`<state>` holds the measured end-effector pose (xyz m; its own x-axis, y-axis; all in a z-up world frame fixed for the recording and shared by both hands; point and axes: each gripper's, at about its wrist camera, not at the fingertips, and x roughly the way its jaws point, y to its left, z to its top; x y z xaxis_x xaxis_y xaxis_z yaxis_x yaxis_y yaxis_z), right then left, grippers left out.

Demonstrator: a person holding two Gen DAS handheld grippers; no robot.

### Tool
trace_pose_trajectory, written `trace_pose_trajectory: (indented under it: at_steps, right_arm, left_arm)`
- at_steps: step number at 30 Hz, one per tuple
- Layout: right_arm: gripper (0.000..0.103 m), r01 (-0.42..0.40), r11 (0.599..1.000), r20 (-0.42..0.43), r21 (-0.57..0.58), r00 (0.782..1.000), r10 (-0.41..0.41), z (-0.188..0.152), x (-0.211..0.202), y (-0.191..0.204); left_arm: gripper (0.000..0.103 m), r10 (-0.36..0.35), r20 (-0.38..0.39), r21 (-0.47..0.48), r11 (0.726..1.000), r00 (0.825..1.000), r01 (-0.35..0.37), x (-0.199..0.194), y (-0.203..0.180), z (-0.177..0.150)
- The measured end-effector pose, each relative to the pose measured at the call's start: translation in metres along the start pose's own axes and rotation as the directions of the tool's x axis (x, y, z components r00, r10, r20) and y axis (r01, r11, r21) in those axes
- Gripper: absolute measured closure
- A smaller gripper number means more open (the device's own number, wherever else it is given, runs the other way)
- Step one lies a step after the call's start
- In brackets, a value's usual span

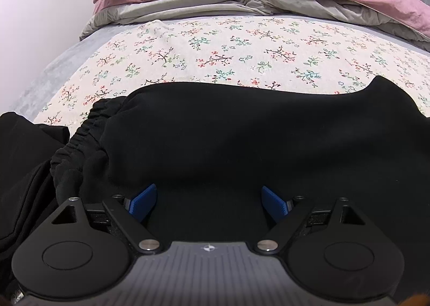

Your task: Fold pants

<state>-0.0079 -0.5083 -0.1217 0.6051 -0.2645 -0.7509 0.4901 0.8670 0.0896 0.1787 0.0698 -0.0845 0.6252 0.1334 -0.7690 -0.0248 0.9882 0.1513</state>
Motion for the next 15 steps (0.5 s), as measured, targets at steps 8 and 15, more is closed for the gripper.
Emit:
trace_pose_trajectory:
  at_steps: [8,15]
  right_arm:
    - [0.038,-0.104,0.926,0.051,0.364,0.994,0.092,-0.022,-0.014,-0.079]
    - [0.036,-0.27,0.828,0.141,0.491,0.963,0.231,-0.026,0.0,-0.087]
  left_arm:
    - [0.007,-0.091,0.034,0.001,0.996,0.995,0.091,-0.011,-0.009,-0.001]
    - [0.007,-0.14,0.061,0.06,0.989,0.988,0.136,-0.015,-0.024,-0.009]
